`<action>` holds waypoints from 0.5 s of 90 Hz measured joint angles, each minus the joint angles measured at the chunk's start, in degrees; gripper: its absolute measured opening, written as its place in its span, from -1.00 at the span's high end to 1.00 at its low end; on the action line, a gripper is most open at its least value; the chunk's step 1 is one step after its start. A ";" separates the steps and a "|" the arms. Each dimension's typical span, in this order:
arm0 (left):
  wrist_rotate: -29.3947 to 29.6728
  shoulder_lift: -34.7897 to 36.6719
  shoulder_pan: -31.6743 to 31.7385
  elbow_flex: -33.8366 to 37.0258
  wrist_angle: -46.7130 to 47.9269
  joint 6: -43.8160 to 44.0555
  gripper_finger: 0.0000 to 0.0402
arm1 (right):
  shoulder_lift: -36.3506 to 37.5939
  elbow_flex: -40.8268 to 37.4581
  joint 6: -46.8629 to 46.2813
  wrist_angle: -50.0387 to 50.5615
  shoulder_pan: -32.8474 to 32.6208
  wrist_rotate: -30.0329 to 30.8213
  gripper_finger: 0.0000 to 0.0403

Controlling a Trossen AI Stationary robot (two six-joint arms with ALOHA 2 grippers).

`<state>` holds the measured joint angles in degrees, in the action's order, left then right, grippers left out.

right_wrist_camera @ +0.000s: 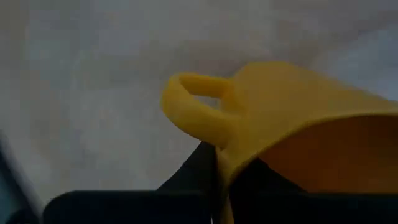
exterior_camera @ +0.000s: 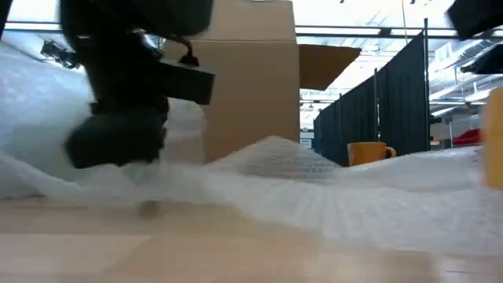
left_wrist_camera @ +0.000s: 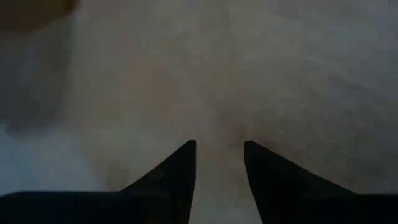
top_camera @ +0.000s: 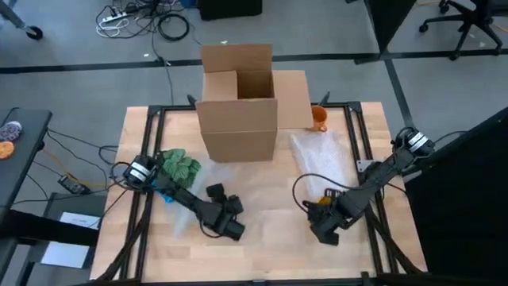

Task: Wrap mug
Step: Wrap the yellow mug with the bubble wrap

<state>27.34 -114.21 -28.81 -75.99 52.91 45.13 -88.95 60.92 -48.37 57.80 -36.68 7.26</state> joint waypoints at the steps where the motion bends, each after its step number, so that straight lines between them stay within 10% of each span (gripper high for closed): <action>1: -0.36 0.00 -0.18 -0.04 -0.35 0.03 0.40 | 0.00 -0.03 0.54 0.09 0.36 0.56 1.00; 23: -2.05 0.11 -2.29 -6.48 11.32 0.07 0.40 | -0.02 2.33 7.61 -0.50 6.85 0.68 1.00; 45: 9.83 0.28 -2.76 -15.81 27.68 3.99 0.40 | 0.04 7.38 8.50 -1.10 4.38 1.96 1.00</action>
<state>37.17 -113.93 -31.57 -91.81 80.59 49.12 -88.90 68.30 -39.87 56.70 -32.31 9.22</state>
